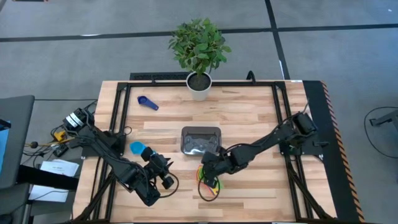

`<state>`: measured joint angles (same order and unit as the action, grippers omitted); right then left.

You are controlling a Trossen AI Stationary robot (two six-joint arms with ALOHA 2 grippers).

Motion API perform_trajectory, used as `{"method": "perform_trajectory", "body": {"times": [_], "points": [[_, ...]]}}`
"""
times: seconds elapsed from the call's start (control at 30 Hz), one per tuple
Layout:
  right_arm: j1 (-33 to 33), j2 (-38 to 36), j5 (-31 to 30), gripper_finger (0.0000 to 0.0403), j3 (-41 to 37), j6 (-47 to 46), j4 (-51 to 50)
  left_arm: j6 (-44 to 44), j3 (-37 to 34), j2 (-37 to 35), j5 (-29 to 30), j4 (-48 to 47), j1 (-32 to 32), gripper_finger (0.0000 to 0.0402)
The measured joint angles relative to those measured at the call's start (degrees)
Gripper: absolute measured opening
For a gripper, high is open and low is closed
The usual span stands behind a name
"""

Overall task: Nest measuring cups in basket
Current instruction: Stack the green measuring cup on the top of yellow measuring cup

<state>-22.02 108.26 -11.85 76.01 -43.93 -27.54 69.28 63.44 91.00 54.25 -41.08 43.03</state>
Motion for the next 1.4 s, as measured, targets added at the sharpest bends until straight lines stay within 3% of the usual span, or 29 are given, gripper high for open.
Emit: {"method": "perform_trajectory", "body": {"times": [0.27,0.63,0.93,1.2,1.4], "points": [[0.2,-0.3,0.3,0.0053,0.0,-4.3,0.6,0.0,0.0,0.0,0.2,-0.2,0.0,0.0075],[2.0,-0.3,5.1,0.0064,0.0,-13.0,-0.5,0.2,0.0,0.0,0.3,-0.2,0.0,0.0075],[1.9,-0.3,7.4,0.0064,0.0,-10.5,-0.8,0.2,0.0,0.0,0.3,-0.2,0.0,0.0075],[1.9,-0.3,5.1,0.0067,0.0,-8.2,-0.7,0.2,0.0,0.0,0.4,-0.2,0.0,0.0075],[1.9,-0.4,4.8,0.0118,0.0,-8.1,-0.7,0.2,0.0,0.0,0.4,-0.2,0.0,0.0075]]}}
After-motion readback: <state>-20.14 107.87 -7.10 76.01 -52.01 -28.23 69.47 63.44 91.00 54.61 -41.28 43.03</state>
